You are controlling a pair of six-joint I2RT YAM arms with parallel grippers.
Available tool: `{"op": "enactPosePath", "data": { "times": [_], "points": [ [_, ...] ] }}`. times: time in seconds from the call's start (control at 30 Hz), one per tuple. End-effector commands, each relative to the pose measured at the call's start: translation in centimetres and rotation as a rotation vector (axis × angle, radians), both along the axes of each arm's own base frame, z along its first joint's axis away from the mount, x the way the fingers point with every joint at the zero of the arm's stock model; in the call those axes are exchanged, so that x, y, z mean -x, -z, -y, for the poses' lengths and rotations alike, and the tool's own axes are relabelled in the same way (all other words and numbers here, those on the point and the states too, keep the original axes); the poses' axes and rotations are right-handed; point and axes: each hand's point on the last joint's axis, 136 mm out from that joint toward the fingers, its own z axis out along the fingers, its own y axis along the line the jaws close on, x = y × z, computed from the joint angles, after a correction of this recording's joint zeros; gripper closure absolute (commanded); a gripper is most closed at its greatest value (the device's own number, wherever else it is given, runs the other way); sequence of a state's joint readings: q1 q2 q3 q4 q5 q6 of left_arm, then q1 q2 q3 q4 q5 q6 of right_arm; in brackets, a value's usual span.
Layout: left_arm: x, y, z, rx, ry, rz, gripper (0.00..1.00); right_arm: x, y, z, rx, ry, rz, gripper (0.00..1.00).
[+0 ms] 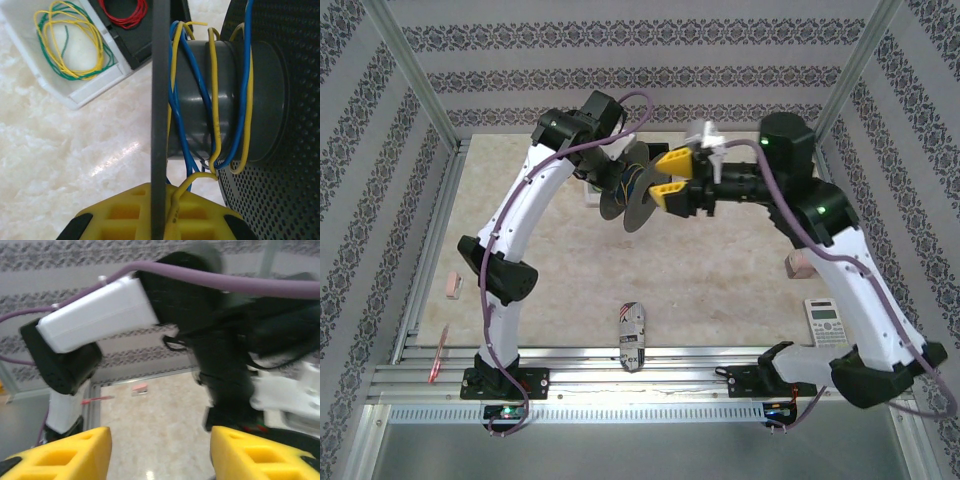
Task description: Wrap the cables
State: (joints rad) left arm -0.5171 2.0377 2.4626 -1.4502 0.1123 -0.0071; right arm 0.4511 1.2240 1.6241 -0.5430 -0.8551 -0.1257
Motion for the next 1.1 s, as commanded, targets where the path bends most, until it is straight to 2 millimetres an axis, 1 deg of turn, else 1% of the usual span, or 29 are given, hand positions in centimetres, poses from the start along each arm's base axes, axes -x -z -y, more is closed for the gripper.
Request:
{"op": "enactPosePath", "data": {
  "times": [0.0,0.1,0.17,0.2,0.27,0.37,0.43,0.6,0.67,0.77,0.8,0.9,1.0,1.07],
  "points": [
    [1.2,-4.8,2.8,0.231,0.095,0.087,1.00,-1.3,0.0,2.9,-0.096,0.058,-0.086,0.32],
    [3.2,-6.4,5.2,0.419,0.224,0.068,1.00,-3.7,2.5,5.7,-0.174,0.132,-0.225,0.21],
    [4.8,-7.2,6.4,0.524,0.309,0.046,1.00,-4.9,4.7,7.1,-0.208,0.163,-0.300,0.19],
    [5.5,-7.4,6.7,0.558,0.338,0.038,1.00,-5.4,6.2,7.4,-0.211,0.178,-0.339,0.18],
    [6.6,-7.5,6.9,0.617,0.379,0.014,1.00,-5.7,8.1,7.7,-0.202,0.184,-0.383,0.17],
    [7.8,-7.3,6.8,0.667,0.411,-0.012,1.00,-5.7,9.5,7.9,-0.200,0.187,-0.407,0.17],
    [8.4,-7.1,6.6,0.689,0.423,-0.025,1.00,-5.5,9.8,7.9,-0.199,0.182,-0.408,0.17],
    [9.1,-7.0,6.5,0.724,0.443,-0.037,1.00,-4.6,9.4,7.5,-0.204,0.128,-0.406,0.20],
    [9.4,-7.3,6.7,0.739,0.457,-0.037,1.00,-4.8,9.8,7.8,-0.194,0.156,-0.402,0.20],
    [9.4,-7.1,6.6,0.731,0.459,-0.041,1.00,-5.3,10.0,8.6,-0.196,0.207,-0.394,0.18],
    [9.5,-7.0,6.6,0.728,0.461,-0.045,1.00,-5.7,10.0,9.1,-0.197,0.246,-0.386,0.17],
    [9.7,-6.5,6.4,0.717,0.458,-0.059,1.00,-6.5,9.5,10.6,-0.210,0.324,-0.351,0.16],
    [9.8,-6.4,6.3,0.712,0.456,-0.062,1.00,-7.0,9.4,11.1,-0.205,0.348,-0.351,0.16],
    [10.0,-6.5,6.3,0.716,0.463,-0.058,1.00,-7.2,9.6,11.0,-0.208,0.337,-0.364,0.17]
  ]
}}
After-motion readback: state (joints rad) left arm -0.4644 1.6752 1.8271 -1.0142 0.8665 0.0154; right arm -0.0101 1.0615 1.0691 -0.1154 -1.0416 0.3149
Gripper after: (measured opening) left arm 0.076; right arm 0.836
